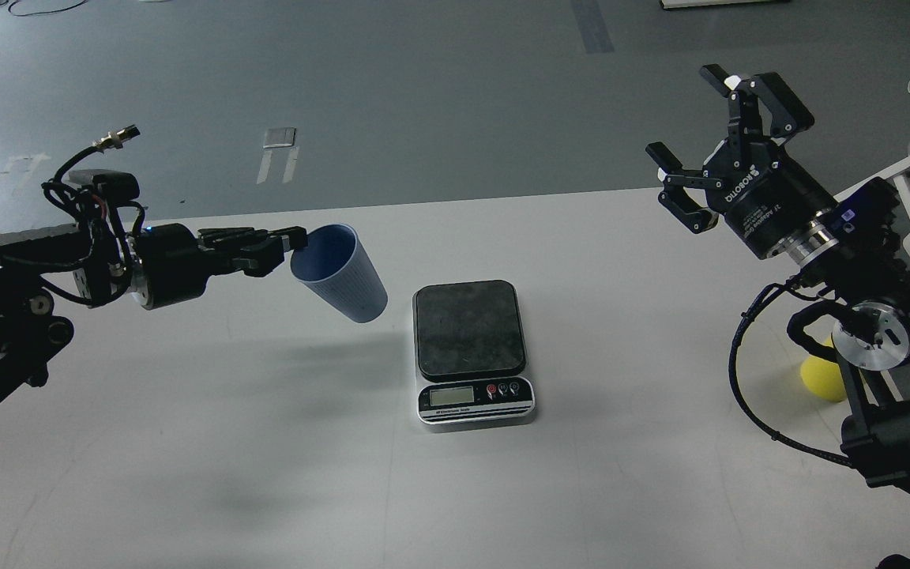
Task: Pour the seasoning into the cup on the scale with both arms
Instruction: 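Lift the blue cup with the left gripper and carry it over the scale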
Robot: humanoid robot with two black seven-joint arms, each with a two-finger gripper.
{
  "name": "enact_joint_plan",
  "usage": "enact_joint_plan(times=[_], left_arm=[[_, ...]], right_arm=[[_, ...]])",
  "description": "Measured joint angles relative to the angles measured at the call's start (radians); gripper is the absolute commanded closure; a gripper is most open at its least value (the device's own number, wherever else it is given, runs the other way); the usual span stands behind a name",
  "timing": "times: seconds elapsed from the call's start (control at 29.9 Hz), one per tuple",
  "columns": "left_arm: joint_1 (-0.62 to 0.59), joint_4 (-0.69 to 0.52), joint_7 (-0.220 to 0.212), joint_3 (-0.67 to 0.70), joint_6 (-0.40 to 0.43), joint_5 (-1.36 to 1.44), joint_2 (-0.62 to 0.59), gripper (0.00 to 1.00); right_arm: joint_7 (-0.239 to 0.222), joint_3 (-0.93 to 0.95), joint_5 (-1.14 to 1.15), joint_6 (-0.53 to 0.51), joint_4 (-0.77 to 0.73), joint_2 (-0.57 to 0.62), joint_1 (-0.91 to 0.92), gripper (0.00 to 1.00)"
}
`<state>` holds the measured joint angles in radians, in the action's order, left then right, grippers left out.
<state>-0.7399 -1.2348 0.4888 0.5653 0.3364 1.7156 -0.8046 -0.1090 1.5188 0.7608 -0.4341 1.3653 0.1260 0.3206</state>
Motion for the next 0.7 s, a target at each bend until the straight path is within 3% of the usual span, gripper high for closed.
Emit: enact_joint_plan(times=[0.7], left_arm=[[-0.148, 0.008, 0.000, -0.083, 0.053, 0.167, 0.180, 1.00]], right_arm=[[0.000, 0.013, 0.002, -0.003, -0.006, 0.002, 0.005, 0.00]])
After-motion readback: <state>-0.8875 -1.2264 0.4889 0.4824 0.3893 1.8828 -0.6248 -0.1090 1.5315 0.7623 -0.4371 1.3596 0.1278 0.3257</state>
